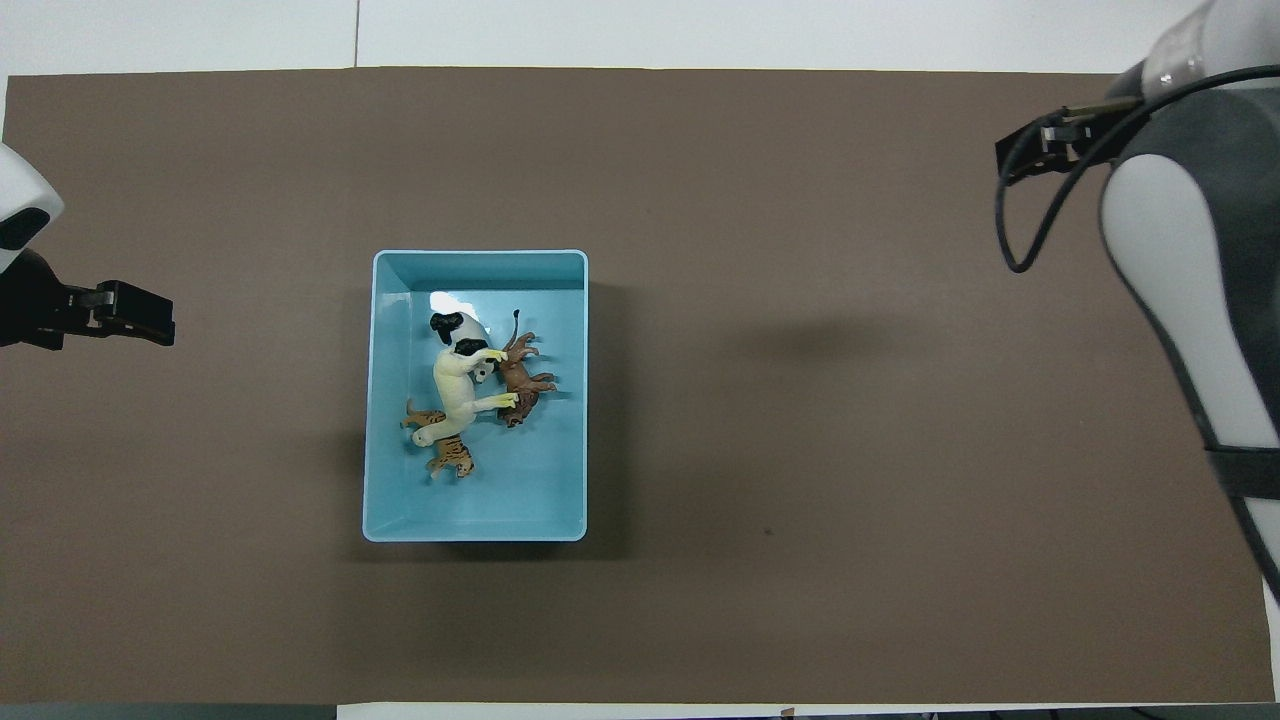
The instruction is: Put all toys into storage box
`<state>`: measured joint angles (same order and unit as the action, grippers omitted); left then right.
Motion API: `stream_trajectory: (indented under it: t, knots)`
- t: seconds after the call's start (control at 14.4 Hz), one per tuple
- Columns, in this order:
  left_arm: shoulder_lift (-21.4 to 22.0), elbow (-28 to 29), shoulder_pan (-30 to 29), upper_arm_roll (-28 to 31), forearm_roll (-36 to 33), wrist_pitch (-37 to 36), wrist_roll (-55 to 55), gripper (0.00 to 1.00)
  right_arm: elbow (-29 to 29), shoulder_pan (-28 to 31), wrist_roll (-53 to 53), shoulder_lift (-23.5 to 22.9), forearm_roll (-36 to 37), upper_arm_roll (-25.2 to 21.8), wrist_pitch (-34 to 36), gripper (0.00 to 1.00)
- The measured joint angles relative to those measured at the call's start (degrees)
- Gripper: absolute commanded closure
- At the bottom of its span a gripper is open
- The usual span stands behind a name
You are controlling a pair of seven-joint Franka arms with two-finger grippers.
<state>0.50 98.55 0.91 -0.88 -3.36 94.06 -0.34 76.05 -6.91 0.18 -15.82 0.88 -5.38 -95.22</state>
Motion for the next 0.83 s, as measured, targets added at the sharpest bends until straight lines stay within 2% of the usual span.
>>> stream_trajectory:
  t: [0.35, 0.69, 0.83]
  knots:
    - [0.00, 0.00, 0.00, 0.00, 0.00, 0.00, 0.00, 0.00, 3.81, 4.15, -3.27, 6.85, -0.01, 0.05, 6.54, 0.00]
    - [0.00, 0.00, 0.00, 0.00, 0.00, 0.00, 0.00, 0.00, 13.69, 6.17, -4.57, 16.39, 0.01, 0.07, 6.92, 0.00]
    - [0.00, 0.00, 0.00, 0.00, 0.00, 0.00, 0.00, 0.00, 16.30, 7.14, -5.60, 18.70, 0.01, 0.08, 6.84, 0.00]
